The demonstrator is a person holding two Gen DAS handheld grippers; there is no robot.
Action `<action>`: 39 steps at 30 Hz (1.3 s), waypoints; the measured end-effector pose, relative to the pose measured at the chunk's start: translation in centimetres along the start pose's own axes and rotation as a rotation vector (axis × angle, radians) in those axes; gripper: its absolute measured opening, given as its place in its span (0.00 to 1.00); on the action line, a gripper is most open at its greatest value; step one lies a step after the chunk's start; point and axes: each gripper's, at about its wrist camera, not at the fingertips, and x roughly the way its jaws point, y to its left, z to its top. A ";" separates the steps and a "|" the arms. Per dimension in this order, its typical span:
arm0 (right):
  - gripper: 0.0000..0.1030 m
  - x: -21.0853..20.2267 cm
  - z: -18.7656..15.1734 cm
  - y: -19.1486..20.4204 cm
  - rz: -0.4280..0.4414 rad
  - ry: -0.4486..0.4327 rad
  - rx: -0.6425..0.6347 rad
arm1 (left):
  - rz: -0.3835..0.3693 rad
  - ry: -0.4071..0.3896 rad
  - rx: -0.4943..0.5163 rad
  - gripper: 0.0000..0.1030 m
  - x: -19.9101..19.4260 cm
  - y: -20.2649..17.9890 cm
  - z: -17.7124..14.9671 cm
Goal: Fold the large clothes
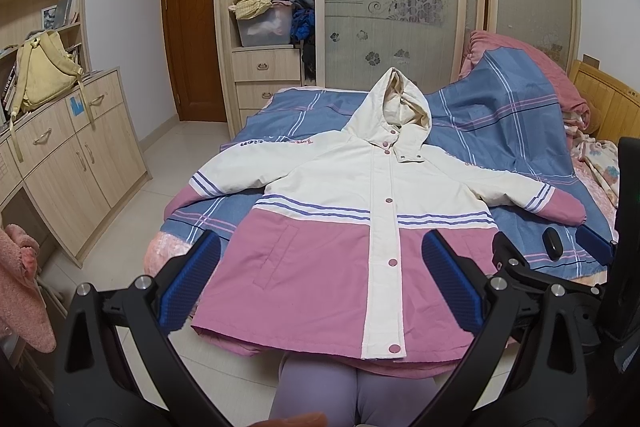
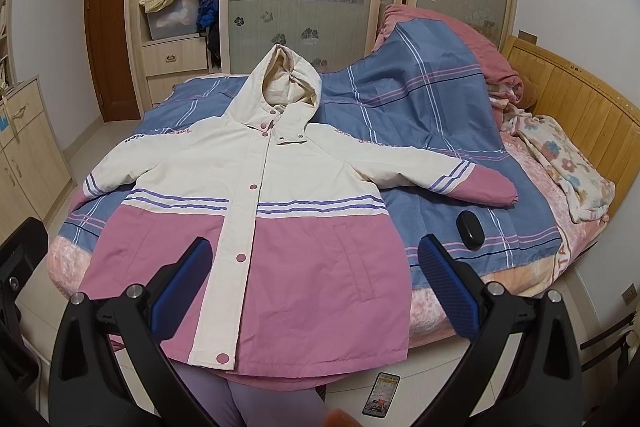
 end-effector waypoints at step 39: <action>0.99 25.9 2.8 -32.9 0.084 0.256 0.697 | -0.014 0.259 0.064 0.98 22.7 -3.4 2.9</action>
